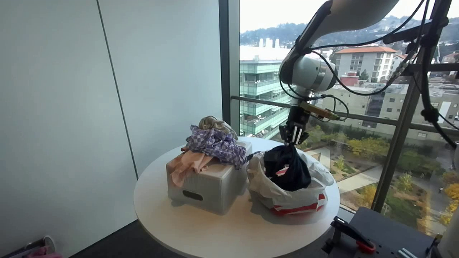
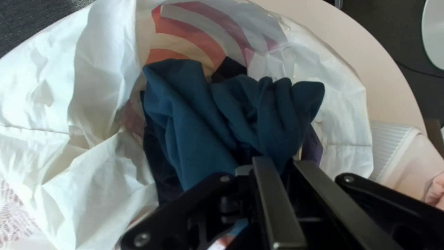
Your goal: Remove the clothing and towel from the plastic bag and put them on top of the white storage container.
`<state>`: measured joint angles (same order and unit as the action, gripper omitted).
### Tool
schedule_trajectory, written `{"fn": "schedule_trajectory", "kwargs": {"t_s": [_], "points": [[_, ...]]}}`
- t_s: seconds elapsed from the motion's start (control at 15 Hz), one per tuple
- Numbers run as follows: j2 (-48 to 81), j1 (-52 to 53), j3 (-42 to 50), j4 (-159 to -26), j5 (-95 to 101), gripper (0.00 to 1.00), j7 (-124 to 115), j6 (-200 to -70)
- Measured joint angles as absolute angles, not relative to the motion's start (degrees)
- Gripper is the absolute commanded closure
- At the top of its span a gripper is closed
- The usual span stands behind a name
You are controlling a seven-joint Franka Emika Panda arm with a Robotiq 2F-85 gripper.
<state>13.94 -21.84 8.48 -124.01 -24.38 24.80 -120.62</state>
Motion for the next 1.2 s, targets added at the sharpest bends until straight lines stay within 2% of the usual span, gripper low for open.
{"fn": "schedule_trajectory", "kwargs": {"t_s": [0.27, 0.8, 1.2], "points": [[8.98, -21.47, 9.11, -125.33, -23.90, 0.97, 29.45, -116.46], [-14.32, -17.88, 10.65, -132.12, -12.28, 0.97, 12.02, -123.35], [-24.74, -14.96, 1.59, -126.67, 4.75, 0.97, -10.16, -123.65]]}}
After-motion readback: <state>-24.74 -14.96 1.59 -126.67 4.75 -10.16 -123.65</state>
